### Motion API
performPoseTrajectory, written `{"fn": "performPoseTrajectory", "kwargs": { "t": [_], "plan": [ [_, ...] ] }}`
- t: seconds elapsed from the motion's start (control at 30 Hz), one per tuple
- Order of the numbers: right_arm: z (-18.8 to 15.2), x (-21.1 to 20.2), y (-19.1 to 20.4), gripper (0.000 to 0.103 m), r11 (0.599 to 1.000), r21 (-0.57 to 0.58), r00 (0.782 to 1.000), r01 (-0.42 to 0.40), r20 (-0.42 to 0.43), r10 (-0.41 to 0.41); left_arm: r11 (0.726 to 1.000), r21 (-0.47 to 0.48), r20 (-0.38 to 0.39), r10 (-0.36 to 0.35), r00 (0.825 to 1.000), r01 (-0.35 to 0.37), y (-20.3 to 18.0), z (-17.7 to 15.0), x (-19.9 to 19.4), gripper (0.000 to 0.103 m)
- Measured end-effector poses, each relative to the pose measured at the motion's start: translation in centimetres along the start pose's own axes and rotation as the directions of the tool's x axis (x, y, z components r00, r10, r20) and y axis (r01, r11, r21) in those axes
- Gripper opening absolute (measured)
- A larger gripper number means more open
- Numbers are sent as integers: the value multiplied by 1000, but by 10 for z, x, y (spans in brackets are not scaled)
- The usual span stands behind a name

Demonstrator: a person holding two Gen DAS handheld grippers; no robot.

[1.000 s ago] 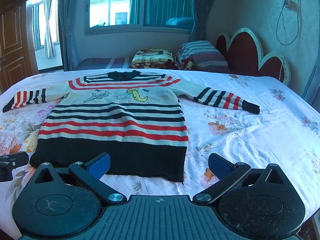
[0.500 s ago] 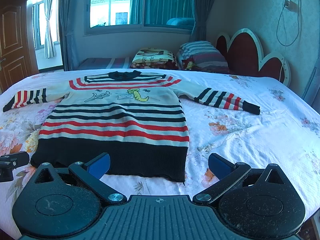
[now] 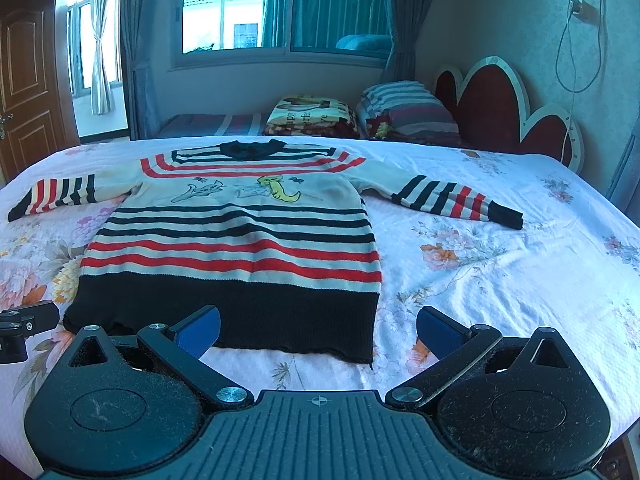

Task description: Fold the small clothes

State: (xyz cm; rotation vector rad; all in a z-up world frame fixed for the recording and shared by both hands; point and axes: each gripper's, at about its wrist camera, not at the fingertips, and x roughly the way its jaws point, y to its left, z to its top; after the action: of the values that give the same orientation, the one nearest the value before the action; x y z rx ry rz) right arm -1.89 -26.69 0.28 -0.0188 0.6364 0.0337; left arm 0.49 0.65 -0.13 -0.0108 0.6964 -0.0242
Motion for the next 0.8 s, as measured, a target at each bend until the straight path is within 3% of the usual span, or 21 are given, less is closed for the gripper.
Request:
{"fn": "performPoseTrajectory", "kwargs": {
  "t": [0.67, 0.8],
  "plan": [
    [-1, 3, -3, 103, 1000, 2, 1000, -9, -11, 9, 1000, 8, -10, 5, 1000, -5, -1, -2, 1, 102],
    [-2, 4, -4, 103, 1000, 5, 1000, -5, -14, 5, 999, -16, -35, -32, 999, 32, 0, -1, 4, 102]
  ]
}}
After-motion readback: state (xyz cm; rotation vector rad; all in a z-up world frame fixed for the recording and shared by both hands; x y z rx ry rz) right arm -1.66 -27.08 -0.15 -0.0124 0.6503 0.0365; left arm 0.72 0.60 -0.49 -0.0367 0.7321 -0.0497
